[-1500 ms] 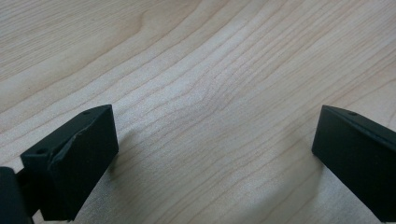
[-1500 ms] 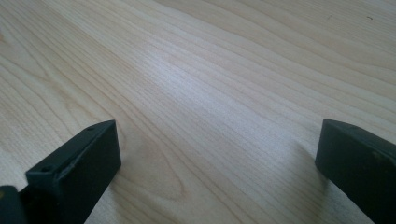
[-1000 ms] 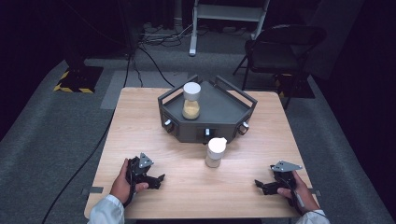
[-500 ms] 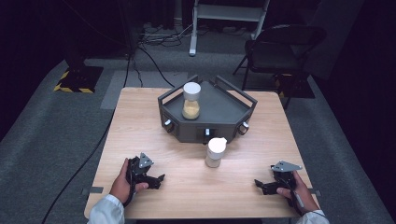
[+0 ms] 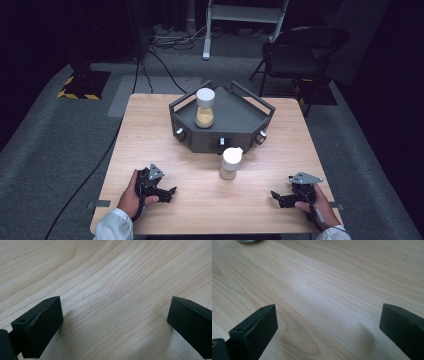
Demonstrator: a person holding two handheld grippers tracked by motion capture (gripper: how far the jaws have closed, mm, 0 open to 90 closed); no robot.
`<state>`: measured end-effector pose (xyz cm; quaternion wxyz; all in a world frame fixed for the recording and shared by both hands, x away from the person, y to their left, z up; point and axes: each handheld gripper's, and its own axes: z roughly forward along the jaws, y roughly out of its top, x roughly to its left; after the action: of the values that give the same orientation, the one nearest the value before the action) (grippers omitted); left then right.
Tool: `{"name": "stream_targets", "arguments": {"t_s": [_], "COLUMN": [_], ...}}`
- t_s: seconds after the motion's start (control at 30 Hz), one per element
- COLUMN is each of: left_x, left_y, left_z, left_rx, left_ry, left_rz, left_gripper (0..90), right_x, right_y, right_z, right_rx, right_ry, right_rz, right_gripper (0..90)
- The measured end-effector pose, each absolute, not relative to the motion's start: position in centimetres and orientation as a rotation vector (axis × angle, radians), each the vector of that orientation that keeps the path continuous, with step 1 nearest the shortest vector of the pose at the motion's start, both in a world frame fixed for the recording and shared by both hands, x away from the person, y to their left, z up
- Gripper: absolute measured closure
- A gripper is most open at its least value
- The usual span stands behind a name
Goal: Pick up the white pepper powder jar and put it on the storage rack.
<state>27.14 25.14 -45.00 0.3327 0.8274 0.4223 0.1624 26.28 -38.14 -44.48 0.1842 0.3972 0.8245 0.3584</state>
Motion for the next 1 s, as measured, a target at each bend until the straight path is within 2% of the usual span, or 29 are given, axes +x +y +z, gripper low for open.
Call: {"name": "stream_targets", "arguments": {"t_s": [1.0], "left_x": [27.1], "left_y": [25.1], "left_z": [-45.0], "left_rx": [2.161], "left_ry": [1.103], "left_rz": [0.424], "left_gripper": [0.0], "right_x": [24.9], "right_y": [-36.4], "right_z": [-45.1], "right_rx": [1.090], "right_ry": [2.239], "right_rz": [1.188], "right_gripper": [1.6]}}
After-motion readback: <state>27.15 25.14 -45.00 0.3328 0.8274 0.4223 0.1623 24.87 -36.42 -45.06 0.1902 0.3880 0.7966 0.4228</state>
